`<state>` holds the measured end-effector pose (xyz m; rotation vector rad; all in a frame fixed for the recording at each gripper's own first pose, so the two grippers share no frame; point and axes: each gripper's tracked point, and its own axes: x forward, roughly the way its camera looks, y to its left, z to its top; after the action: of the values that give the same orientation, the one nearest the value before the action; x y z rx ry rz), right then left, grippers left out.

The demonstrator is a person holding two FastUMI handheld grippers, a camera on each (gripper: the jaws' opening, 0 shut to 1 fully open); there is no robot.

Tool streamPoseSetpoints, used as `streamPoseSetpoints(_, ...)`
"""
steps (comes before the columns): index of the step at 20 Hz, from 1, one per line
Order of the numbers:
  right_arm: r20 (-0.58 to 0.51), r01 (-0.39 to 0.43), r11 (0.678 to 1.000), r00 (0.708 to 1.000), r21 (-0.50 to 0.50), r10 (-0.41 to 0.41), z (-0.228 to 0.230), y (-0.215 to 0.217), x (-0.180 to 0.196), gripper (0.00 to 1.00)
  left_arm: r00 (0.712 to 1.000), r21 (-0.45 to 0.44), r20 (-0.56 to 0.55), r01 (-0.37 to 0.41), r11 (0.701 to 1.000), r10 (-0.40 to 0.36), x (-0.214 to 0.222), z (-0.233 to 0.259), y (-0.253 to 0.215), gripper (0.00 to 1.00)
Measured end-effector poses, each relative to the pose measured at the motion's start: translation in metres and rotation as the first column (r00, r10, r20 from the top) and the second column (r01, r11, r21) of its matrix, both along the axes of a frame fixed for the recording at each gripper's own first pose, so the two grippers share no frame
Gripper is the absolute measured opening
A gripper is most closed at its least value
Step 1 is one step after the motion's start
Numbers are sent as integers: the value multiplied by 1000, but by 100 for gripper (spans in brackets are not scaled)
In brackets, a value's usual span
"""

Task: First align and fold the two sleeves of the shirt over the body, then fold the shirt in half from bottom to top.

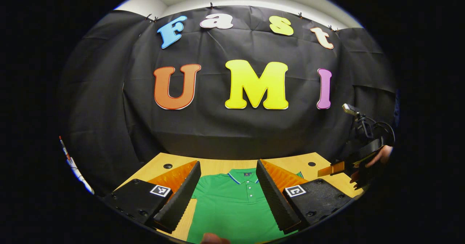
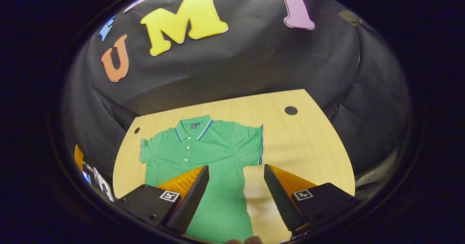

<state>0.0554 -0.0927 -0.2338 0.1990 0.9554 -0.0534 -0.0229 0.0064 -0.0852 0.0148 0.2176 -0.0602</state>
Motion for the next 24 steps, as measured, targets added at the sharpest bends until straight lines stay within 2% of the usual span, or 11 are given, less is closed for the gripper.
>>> streamPoseSetpoints(4,-132,74,996,989,50,-67,-51,-21,31,97,999,13,-17,-39,999,39,3,-5,10,98)
streamPoseSetpoints(12,-304,108,992,949,59,-85,-134,-49,86,98,993,46,-64,-93,995,96,3,-18,24,98)
streamPoseSetpoints(16,-364,118,991,927,62,-88,-153,-55,104,97,991,67,-81,-101,993,106,2,-22,25,98)
streamPoseSetpoints(17,-370,114,992,925,55,-86,-156,-56,108,89,990,70,-82,-106,992,112,1,-22,26,98)
streamPoseSetpoints(20,-413,97,993,909,68,-61,-163,-46,105,87,987,76,-90,-124,989,131,0,-25,32,98)
streamPoseSetpoints(21,-414,82,995,909,55,-52,-164,-45,105,92,986,78,-92,-131,988,138,1,-24,35,98)
streamPoseSetpoints(22,-420,69,996,907,52,-41,-165,-43,108,84,985,81,-93,-135,988,143,1,-24,37,98)
streamPoseSetpoints(23,-430,55,998,902,40,-33,-165,-41,105,73,985,81,-92,-139,987,146,1,-23,39,98)
streamPoseSetpoints(24,-453,45,999,891,22,-30,-172,-41,103,50,985,80,-90,-140,987,147,1,-22,39,98)
